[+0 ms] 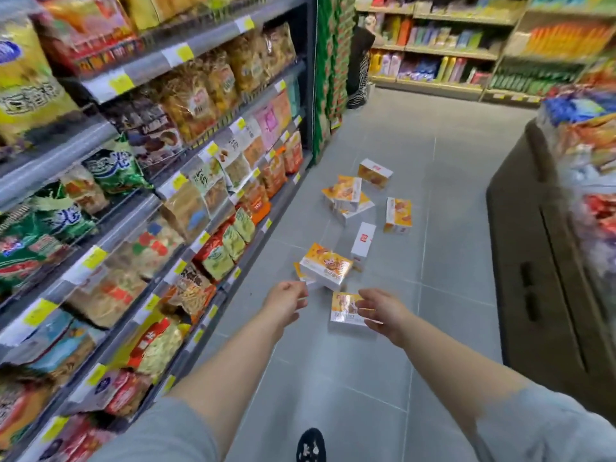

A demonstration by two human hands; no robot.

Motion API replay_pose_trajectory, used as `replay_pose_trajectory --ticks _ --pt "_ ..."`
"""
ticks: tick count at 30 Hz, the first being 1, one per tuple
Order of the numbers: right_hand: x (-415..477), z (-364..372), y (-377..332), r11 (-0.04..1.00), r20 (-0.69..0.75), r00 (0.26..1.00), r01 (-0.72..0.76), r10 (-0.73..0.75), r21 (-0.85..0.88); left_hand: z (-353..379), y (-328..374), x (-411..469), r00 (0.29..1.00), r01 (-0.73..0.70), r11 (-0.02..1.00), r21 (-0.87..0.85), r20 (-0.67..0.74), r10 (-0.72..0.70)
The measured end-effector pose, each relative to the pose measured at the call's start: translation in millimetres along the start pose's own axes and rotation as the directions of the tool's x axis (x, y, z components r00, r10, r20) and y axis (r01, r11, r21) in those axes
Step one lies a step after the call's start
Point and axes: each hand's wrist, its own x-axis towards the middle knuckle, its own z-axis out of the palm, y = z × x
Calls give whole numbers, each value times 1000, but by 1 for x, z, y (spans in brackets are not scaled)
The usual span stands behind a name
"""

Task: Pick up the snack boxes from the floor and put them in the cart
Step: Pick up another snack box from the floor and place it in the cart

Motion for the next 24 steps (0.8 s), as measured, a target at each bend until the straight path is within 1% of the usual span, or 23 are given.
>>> replay_pose_trajectory --ticks 4,9,11,19,21,24 --pt "33 -23 -11 999 -61 997 -47 48 20 24 12 33 999 28 999 24 31 -29" --pt "81 -56 -33 997 -65 995 -74 76 32 55 27 84 997 64 997 47 32 -65" --pt "108 -71 -48 997 -61 995 -81 82 7 74 37 109 996 81 996 35 23 -82" --pt "233 -122 -102 984 -10 989 -145 145 -100 155 54 210 977 191 979 -68 -87 -197" --pt "267 -132 -101 978 -14 985 -173 172 -114 172 47 240 965 227 971 -81 -113 -235" --pt "309 -140 -90 962 -29 967 -253 251 -99 189 30 279 946 285 953 -103 -128 -297"
